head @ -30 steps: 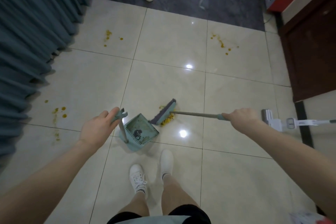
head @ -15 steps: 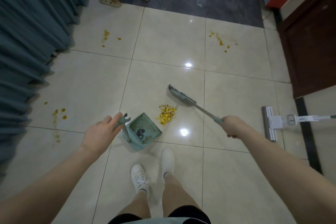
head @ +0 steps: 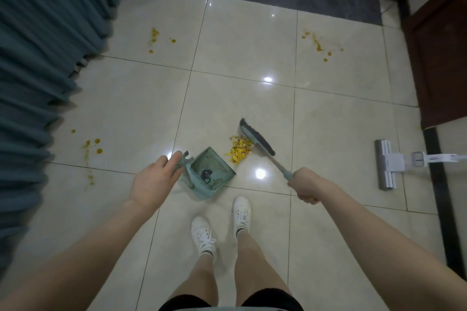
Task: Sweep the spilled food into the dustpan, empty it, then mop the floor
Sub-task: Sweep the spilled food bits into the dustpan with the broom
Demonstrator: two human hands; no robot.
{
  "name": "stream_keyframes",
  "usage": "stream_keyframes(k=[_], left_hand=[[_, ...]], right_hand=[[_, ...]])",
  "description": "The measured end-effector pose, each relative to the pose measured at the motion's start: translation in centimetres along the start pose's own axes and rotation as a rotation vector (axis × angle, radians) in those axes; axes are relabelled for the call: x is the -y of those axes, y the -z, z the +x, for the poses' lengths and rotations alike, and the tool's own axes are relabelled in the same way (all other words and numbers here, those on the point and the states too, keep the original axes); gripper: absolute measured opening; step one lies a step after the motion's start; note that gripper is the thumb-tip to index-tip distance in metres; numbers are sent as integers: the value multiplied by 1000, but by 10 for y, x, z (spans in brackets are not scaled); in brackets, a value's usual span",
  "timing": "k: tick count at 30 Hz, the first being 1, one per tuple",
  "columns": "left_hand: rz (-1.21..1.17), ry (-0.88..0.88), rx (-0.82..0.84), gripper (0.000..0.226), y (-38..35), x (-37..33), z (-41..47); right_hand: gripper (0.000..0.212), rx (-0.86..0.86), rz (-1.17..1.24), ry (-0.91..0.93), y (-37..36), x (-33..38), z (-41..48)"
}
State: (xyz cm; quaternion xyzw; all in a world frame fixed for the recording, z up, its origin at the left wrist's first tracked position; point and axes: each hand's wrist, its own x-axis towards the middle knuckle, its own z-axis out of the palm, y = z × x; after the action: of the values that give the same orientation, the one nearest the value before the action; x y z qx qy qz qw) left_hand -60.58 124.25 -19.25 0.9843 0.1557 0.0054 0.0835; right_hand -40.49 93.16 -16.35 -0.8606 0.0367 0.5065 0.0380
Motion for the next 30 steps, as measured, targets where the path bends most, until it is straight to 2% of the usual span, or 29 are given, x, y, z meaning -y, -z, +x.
stream_keyframes(k=[3,6,11,14,16,18,24,28,30], left_hand=[[-3,9,0,36,0,6,-1],[-17,7,-10,37,-2,7,-4],[-42,17,-31,24,0,11,-8],[-61,22,-14,28,-2,15,-10],[-53,25,-3,34,-2,17,-13],[-40,18,9,37,-1,18,-17],[-72,31,55,33,8,22,-34],[-21,37,90,38,14,32,-49],[32,-1,86,33,16,37,-58]], right_hand=[[16,84,20,30,-14,22,-16],[18,179,106,1,-27,42,-36],[9,302,173,-36,-28,50,-57],[16,339,162,-45,-14,46,-72],[34,311,166,-32,3,39,-77],[41,264,172,-11,23,30,-85],[40,53,-18,87,35,18,-100],[23,-34,-29,59,9,23,-89],[21,-56,-18,33,-7,20,-77]])
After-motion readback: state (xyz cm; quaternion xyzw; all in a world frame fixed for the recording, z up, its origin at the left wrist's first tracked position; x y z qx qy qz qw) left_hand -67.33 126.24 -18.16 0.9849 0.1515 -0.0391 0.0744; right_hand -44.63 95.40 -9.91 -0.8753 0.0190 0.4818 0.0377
